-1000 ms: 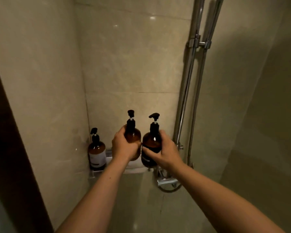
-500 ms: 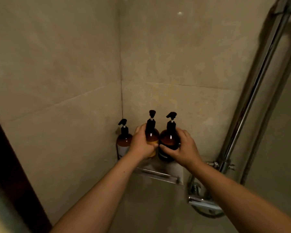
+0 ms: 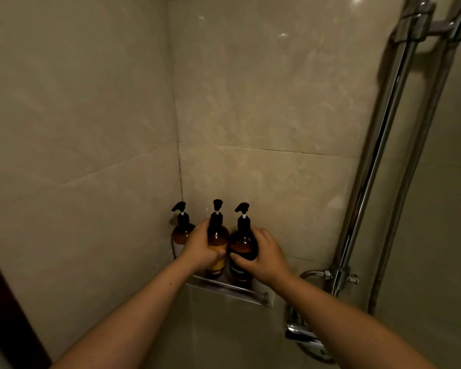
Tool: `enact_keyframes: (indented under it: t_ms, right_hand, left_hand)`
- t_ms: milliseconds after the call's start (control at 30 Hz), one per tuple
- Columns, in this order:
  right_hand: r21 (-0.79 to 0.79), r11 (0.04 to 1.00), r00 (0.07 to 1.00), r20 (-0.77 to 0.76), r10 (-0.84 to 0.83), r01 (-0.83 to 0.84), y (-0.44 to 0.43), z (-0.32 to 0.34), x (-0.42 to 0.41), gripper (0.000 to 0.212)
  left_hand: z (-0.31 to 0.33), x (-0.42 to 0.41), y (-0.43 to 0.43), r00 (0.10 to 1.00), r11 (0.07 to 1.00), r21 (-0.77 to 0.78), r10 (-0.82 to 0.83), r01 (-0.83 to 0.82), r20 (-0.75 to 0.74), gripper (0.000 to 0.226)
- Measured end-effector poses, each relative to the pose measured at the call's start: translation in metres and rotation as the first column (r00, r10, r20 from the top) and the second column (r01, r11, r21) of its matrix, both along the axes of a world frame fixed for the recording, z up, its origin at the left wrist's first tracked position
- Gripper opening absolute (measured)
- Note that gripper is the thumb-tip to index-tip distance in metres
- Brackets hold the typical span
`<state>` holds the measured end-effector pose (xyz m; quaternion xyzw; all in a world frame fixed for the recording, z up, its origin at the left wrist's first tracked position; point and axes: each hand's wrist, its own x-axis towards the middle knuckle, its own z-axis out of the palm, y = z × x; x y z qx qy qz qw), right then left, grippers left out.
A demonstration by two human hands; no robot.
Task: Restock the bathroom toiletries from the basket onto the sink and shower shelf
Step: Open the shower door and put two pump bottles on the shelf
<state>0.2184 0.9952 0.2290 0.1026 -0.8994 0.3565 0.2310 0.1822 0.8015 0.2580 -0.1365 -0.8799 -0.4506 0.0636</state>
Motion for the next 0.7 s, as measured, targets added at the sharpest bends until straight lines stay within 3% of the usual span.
enact_keyframes:
  t_ms: [533,700]
  right_hand:
    - [-0.111,0.989,0.993,0.066,-0.093,0.1,0.001,-0.024,0.005,0.081]
    - [-0.08,0.993,0.996,0.03,-0.088,0.09,0.001,-0.026,0.003,0.081]
  left_hand:
    - [-0.02,-0.007,0.015,0.999,0.999,-0.027,-0.042,0.042,-0.004,0.079]
    - [-0.02,-0.012,0.015,0.997,0.997,-0.023,-0.075,0.076,0.007,0.078]
